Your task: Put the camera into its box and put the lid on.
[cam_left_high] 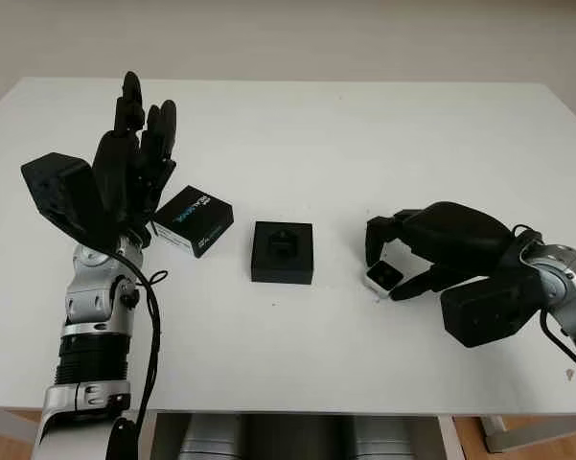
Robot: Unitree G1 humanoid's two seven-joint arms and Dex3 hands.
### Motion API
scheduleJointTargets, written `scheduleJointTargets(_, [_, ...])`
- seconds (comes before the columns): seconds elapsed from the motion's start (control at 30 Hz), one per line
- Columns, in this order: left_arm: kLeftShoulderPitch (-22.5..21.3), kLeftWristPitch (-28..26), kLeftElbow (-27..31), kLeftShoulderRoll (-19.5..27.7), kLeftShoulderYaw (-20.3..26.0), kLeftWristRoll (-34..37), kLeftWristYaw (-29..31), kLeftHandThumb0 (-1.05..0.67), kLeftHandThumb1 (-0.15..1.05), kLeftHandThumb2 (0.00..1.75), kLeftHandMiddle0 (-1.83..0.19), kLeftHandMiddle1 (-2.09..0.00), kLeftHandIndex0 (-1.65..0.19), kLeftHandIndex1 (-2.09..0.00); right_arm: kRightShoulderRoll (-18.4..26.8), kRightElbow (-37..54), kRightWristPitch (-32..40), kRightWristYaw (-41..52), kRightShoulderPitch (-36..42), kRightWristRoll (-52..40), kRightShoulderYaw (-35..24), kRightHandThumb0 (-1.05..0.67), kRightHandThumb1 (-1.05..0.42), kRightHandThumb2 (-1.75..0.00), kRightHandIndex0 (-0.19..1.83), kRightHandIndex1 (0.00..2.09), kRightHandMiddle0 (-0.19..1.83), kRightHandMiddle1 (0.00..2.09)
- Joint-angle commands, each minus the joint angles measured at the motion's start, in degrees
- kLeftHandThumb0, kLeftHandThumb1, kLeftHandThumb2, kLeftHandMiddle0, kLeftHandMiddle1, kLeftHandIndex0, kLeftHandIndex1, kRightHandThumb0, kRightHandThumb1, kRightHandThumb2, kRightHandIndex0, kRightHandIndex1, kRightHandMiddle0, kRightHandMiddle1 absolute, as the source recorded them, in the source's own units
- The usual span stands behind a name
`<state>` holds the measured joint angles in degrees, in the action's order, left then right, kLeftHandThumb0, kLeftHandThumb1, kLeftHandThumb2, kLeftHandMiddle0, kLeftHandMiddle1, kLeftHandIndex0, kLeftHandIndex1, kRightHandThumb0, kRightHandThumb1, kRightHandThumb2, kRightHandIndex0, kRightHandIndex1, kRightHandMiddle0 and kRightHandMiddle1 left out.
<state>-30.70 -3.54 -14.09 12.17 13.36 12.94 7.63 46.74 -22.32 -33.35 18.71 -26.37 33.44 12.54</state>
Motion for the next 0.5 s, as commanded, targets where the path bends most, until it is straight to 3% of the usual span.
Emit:
scheduleJointTargets(0.0, [0.47,-0.22,1.18,0.16,-0.32,-0.43,-0.22,-0.62,1.05,0.42,0.14,-0.05,0.18,-0.05,0.19,-0.64,-0.26,0.3,-0.73,-0.94,-0.29,-0.36,-0.93,-0.06,0.37,0.27,0.33,1.49])
scheduleJointTargets(0.47, [0.44,-0.46,1.54,0.24,-1.09,-1.3,-0.7,-0.62,1.05,0.42,0.1,-0.06,0.14,-0.07,-0.88,-3.75,0.12,4.22,-1.51,-6.49,-0.35,-0.42,-0.92,-0.05,0.38,0.23,0.43,1.43])
